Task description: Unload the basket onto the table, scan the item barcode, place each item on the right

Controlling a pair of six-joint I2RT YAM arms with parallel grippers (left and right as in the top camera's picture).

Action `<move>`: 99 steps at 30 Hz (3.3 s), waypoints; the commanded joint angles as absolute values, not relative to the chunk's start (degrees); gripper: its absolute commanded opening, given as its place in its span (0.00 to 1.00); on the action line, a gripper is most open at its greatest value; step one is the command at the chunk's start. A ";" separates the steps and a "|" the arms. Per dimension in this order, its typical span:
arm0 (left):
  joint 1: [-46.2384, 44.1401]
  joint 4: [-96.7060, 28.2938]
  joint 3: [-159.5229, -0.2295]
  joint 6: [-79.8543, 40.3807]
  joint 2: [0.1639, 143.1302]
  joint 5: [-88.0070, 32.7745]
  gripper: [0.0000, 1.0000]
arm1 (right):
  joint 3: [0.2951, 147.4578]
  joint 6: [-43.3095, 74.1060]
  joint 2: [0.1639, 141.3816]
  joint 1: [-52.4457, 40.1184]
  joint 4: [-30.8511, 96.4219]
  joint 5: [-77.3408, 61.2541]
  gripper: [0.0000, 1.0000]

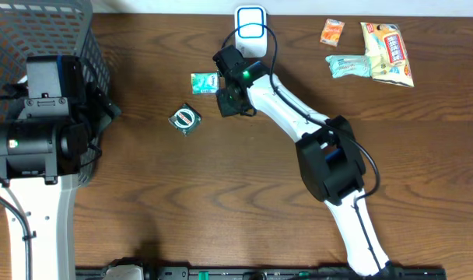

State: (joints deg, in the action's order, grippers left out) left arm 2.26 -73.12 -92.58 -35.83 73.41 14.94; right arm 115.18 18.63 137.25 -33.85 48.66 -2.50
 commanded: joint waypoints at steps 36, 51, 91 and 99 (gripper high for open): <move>2.68 -73.30 -92.90 -36.10 73.41 15.51 0.98 | 115.28 8.49 142.04 -34.61 32.75 -2.09 0.01; 2.68 -73.30 -92.90 -36.10 73.41 15.51 0.98 | 115.28 5.80 122.89 -35.53 71.92 -1.74 0.56; 2.68 -73.30 -92.90 -36.10 73.41 15.51 0.97 | 113.89 -9.08 139.02 -26.24 62.57 -33.32 0.33; 2.68 -73.28 -92.90 -36.10 73.41 15.51 0.98 | 112.07 -8.78 139.02 -26.30 61.89 -31.03 0.41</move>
State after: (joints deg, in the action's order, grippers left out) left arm 2.26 -73.12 -92.58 -35.83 73.41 14.94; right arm 113.71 -8.36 138.37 -26.33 62.33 -31.24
